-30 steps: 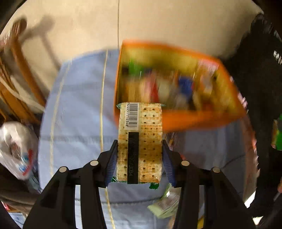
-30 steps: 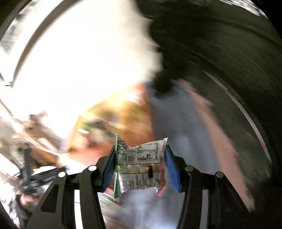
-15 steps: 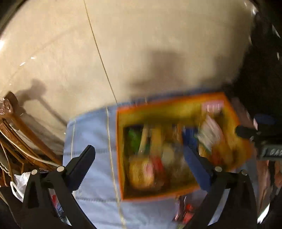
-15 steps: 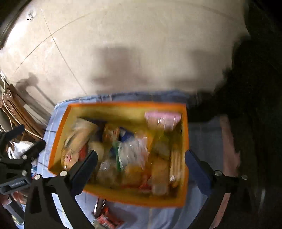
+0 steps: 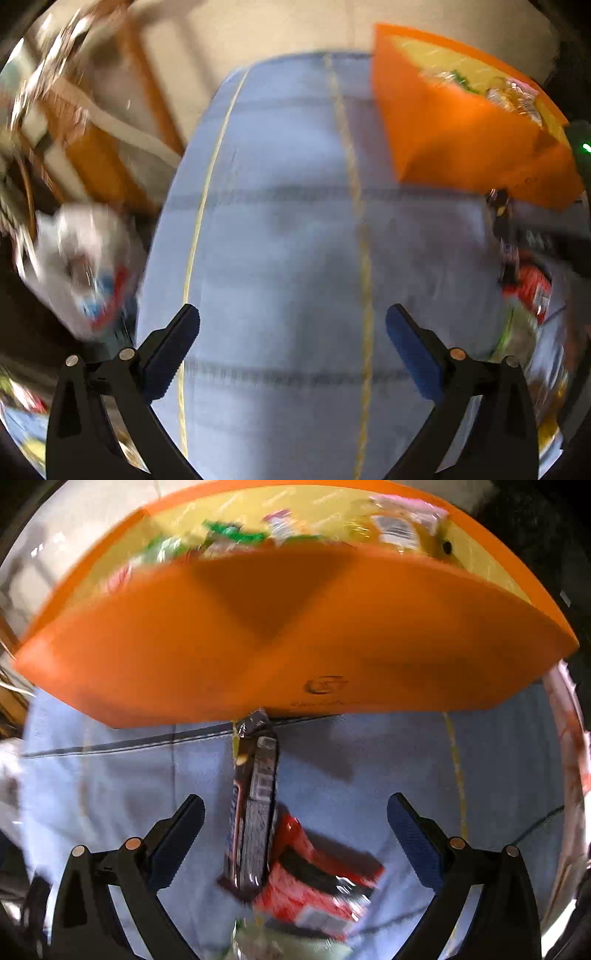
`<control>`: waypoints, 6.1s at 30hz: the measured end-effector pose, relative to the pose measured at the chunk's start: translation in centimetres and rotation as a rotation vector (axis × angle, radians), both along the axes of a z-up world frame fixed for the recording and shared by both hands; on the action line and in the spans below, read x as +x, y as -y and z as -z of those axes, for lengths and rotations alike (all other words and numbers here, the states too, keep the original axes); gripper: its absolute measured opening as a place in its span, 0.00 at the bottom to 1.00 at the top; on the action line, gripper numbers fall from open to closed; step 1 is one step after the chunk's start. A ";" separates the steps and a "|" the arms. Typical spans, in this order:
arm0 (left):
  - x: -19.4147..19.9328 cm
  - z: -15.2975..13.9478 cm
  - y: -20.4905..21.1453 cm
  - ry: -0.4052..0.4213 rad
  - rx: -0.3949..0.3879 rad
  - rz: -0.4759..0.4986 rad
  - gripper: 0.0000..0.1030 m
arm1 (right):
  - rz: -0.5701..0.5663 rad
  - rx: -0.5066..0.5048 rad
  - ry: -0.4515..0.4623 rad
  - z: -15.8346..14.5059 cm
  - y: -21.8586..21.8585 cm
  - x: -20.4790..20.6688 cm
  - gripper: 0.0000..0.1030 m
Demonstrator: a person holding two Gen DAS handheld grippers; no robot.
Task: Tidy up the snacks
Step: 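Grasp a Snickers bar from the table with the right gripper, then lift the Snickers bar with the right gripper while the left reaches toward a red wrapper, then grasp the red wrapper with the left gripper while the right carries the Snickers bar over the box, then release the red wrapper and Snickers bar into the orange box, then grasp the green snack bag on the table with the right gripper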
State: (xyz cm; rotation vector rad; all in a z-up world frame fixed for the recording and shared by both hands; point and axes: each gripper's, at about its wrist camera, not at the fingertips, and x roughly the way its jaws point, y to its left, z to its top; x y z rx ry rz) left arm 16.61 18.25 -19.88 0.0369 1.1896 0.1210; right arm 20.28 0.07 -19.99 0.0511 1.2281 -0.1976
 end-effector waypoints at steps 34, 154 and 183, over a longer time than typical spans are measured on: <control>5.0 5.3 21.8 -0.315 -0.358 -0.496 0.96 | 0.028 0.511 0.165 -12.4 19.9 -16.5 0.21; -16.0 -1.3 -9.8 -0.085 0.046 -0.283 0.96 | 0.290 0.266 -0.142 -0.3 0.2 -7.5 0.97; -13.5 1.4 -4.3 -0.220 0.113 -0.062 0.96 | 0.136 -0.112 0.016 -4.6 3.5 -7.1 0.97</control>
